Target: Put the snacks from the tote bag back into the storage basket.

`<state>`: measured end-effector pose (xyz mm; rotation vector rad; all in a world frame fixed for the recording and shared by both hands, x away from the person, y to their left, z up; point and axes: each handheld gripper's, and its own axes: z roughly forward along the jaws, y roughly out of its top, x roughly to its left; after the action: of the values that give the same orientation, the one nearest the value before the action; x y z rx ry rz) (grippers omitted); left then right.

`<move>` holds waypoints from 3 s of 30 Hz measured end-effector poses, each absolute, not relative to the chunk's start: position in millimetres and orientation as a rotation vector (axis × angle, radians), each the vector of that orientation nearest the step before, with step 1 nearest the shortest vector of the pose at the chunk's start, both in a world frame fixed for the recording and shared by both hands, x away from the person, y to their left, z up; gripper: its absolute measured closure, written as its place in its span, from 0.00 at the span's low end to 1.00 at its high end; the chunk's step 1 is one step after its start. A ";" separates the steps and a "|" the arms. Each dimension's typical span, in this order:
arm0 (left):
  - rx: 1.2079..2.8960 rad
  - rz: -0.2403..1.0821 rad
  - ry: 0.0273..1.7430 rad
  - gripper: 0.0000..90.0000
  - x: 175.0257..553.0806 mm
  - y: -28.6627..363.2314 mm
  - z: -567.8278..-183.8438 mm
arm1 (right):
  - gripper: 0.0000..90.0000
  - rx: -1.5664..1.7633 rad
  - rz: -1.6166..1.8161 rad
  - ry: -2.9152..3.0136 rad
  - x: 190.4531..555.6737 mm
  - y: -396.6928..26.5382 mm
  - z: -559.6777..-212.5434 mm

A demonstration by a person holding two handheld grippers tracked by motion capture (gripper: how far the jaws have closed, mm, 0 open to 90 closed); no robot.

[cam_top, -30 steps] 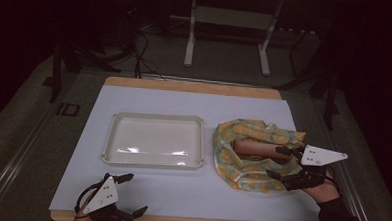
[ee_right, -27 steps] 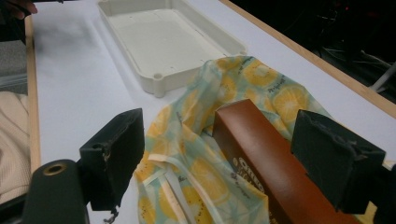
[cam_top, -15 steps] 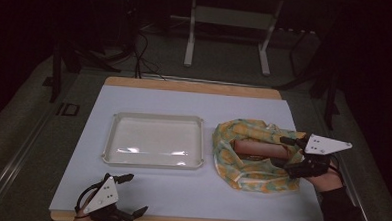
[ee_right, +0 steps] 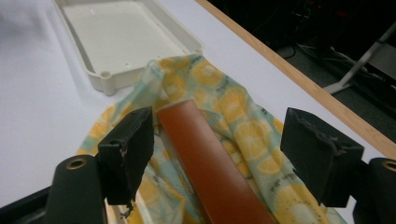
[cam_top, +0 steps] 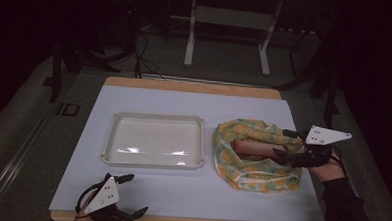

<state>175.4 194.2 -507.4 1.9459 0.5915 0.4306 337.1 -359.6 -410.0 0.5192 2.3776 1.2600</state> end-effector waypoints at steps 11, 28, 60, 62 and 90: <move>1.949 0.426 0.588 0.00 175.8 194.2 -507.7 | 0.34 0.516 1.211 2.421 356.7 -362.2 -418.5; 1.954 0.427 0.591 0.00 176.3 194.4 -508.2 | 0.36 0.545 1.064 2.599 377.1 -364.8 -456.0; 1.943 0.418 0.609 0.00 178.0 196.5 -509.1 | 0.39 0.454 0.764 2.783 392.6 -359.4 -477.9; 1.942 0.418 0.610 0.00 178.1 196.6 -509.0 | 0.40 0.450 0.763 2.786 392.8 -359.8 -477.7; 1.945 0.412 0.604 0.00 177.6 196.7 -509.5 | 0.48 0.409 0.827 2.767 390.3 -368.7 -451.4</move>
<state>177.6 196.7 -509.5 1.9453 0.6042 0.4117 390.3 -368.7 -451.4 0.4092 2.7667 0.8268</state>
